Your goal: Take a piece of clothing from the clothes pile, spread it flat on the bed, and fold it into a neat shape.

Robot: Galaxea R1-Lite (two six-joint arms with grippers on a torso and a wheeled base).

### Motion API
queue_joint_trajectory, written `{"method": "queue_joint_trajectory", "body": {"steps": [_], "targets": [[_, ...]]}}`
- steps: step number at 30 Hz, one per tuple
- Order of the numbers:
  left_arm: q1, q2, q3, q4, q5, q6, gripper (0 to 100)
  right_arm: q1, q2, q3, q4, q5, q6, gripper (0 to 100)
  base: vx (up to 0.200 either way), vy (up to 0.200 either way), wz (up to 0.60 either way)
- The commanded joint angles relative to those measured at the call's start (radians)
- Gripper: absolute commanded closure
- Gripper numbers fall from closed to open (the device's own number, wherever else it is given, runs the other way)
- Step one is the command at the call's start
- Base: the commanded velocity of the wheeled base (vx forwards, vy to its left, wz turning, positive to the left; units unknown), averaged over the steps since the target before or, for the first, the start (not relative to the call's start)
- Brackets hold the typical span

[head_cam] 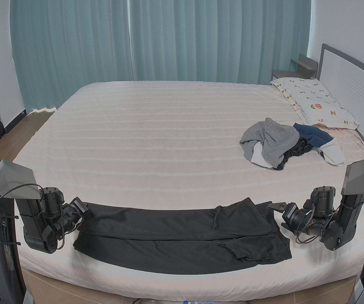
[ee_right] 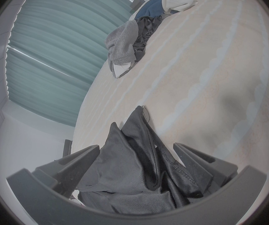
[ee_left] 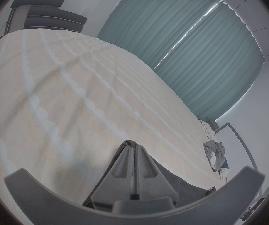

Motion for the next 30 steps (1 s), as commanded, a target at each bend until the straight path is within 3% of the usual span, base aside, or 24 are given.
{"method": "queue_joint_trajectory", "body": {"steps": [1,2,3,10,16,24,30], "targets": [[-0.001,0.014,0.001,0.000,0.000,0.005,100,0.002,0.011,-0.001,0.001,0.000,0.000,0,0.000,0.000,0.00],[-0.002,0.012,0.004,0.002,0.000,0.006,100,0.003,0.011,-0.001,0.001,0.000,0.000,0,0.000,0.000,0.00],[-0.002,0.012,0.004,0.002,0.000,0.006,0,0.003,0.011,-0.001,0.001,0.000,0.000,0,0.000,0.000,0.00],[0.007,0.007,0.004,0.000,-0.004,0.006,0,0.005,0.017,-0.001,0.001,0.000,0.001,0,0.000,0.000,0.00],[0.027,-0.114,0.138,0.020,-0.011,0.009,0,0.005,0.011,0.002,0.001,0.000,0.013,0,0.000,0.000,0.00],[-0.041,-0.214,0.217,0.180,0.003,0.077,0,0.003,0.009,0.007,0.001,0.000,0.021,0,0.000,0.000,0.00],[-0.048,-0.201,0.210,0.181,0.023,0.086,0,0.009,0.009,0.007,-0.001,0.000,0.021,0,0.000,0.000,0.00]]}}
